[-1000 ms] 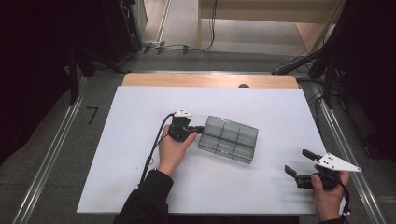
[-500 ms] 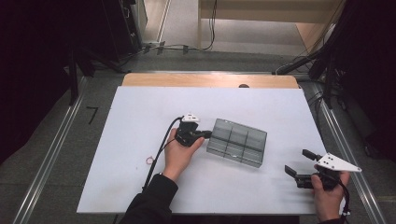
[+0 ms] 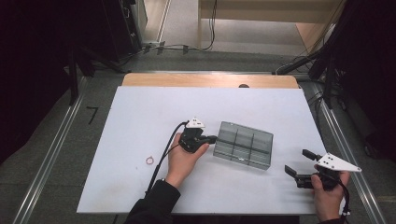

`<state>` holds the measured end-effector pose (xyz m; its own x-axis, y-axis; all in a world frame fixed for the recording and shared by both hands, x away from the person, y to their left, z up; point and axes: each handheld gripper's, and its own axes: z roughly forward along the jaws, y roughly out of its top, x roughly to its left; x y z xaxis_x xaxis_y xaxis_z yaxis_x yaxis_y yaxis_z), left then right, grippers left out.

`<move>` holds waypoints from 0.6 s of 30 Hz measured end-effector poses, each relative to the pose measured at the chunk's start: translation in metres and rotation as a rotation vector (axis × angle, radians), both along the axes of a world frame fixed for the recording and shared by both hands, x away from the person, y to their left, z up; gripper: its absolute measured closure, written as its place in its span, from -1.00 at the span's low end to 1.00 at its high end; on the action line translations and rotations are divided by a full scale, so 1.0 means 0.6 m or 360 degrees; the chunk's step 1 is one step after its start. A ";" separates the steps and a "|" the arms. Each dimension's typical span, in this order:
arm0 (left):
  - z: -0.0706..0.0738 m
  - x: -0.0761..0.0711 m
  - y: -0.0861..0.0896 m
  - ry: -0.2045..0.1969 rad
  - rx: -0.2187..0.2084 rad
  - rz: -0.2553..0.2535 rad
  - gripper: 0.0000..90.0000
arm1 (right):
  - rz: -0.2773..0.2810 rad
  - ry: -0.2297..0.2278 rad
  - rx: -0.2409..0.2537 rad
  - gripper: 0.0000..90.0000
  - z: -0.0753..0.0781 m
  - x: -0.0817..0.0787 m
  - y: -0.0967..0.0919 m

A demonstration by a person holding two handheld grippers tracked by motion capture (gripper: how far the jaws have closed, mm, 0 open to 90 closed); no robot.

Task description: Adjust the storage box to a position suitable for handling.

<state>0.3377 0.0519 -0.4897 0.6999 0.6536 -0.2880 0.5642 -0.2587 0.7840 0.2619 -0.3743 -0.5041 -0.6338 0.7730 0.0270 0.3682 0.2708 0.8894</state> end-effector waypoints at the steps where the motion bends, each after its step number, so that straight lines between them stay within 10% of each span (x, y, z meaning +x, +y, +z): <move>1: 0.000 -0.005 -0.003 -0.0002 -0.0004 -0.0006 1.00 | -0.0001 0.0000 -0.0001 -0.99 0.000 0.000 0.000; 18: 0.002 -0.050 -0.039 -0.0025 -0.0048 -0.0112 1.00 | -0.0046 0.0012 0.0121 -0.94 0.002 0.001 -0.014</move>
<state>0.3076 0.0287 -0.4885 0.7483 0.5939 -0.2956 0.5331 -0.2732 0.8007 0.2624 -0.3826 -0.5030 -0.6108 0.7865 0.0910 0.3816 0.1917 0.9042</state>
